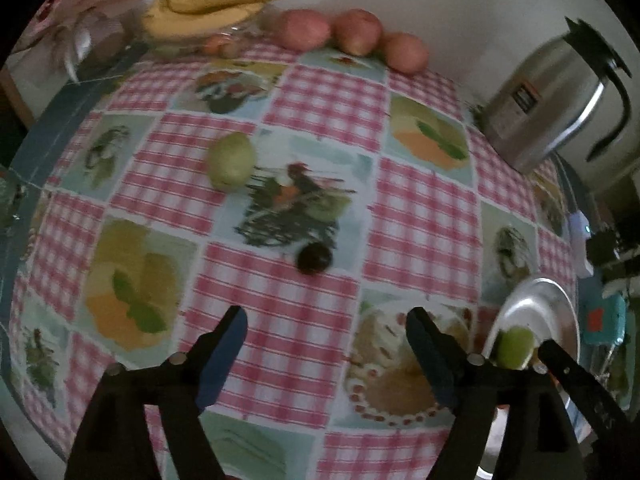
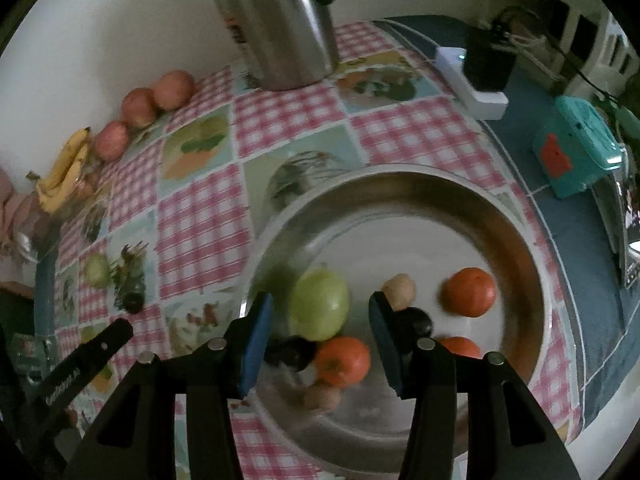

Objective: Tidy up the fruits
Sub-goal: 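Withdraw both open tools from the plate back toward the cloth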

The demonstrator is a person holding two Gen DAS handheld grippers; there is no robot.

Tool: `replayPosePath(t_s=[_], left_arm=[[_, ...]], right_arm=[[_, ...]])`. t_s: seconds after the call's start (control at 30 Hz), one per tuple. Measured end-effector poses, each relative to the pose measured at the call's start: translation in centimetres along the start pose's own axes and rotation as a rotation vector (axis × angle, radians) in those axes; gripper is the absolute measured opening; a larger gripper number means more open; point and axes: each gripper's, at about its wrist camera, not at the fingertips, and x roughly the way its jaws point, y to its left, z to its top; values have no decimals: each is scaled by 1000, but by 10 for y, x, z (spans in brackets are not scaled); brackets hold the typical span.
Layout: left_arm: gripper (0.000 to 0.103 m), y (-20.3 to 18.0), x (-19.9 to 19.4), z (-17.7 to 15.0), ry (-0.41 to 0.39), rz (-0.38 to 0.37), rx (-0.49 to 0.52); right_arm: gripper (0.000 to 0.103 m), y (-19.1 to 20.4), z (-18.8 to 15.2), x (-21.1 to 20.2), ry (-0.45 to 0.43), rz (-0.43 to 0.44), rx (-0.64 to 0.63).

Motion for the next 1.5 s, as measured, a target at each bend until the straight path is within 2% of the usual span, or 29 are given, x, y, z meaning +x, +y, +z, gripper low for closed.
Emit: replayPosePath(t_s=[0.3,0.4,0.53,0.57,0.67,0.73,0.77,1.2,1.27,1.3,1.33,1.5], left_arm=[[88,24,-8,8,-35,50,-43],[88,28,-9,9,-40,56,-48],[89,28,-9,9,-42,57,-51],[90,28,-9,9,-43,59,-51],[102,29,-9,9,-46,65,-48],[102,28,-9,9,-51,72,-44],[102,29,-9,9,-51,74,-42],[103,31,-8,9,-49,86,-52],[103,31,-8,9,-49,86,-52],[103,31,-8,9,-49,87,-51],[103,31,-8,9,-48,88,-50],[103,30,-8,9,-46,94,-45]], right_arm=[[52,20,-6,-5,-8,15,-47],[60,25,-7,-5,-10,11,-64],[61,32,-9,-4,-7,6,-88],[61,34,-9,-3,-3,2,-94],[63,39,-11,1,10,-15,-119],[73,41,-12,3,14,-27,-130],[75,43,-13,4,13,-35,-137],[76,54,-15,11,17,-98,-200],[81,55,-16,12,14,-104,-210],[93,55,-16,12,10,-105,-212],[98,56,-16,12,4,-106,-216],[98,57,-16,10,-13,-112,-216]])
